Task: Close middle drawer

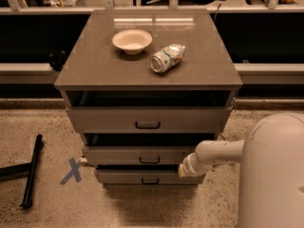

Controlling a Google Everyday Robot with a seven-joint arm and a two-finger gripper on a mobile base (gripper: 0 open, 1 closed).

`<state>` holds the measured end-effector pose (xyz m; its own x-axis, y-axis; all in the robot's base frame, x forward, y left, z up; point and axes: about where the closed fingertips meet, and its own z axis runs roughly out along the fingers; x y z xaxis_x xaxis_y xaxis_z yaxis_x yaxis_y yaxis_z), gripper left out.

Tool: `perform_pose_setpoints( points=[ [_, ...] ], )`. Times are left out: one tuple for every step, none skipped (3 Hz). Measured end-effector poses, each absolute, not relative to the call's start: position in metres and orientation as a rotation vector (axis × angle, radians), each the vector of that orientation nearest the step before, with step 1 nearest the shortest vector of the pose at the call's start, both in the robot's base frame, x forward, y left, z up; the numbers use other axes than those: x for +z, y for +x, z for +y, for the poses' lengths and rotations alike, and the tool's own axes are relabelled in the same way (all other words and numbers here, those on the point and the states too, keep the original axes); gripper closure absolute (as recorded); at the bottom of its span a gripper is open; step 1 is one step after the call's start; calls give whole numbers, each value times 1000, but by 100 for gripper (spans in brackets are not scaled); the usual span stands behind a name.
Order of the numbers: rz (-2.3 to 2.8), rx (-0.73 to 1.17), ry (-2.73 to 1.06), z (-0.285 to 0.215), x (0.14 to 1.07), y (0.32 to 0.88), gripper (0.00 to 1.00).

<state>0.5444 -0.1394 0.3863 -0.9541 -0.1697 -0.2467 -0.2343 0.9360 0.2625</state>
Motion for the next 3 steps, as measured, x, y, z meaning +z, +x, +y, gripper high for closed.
perform_pose_setpoints(
  points=[
    [2814,418,-154,-140,385,591,100],
    [2721,416,-5,-144,392,635,100],
    [2719,417,-1,-143,393,631,100]
  ],
)
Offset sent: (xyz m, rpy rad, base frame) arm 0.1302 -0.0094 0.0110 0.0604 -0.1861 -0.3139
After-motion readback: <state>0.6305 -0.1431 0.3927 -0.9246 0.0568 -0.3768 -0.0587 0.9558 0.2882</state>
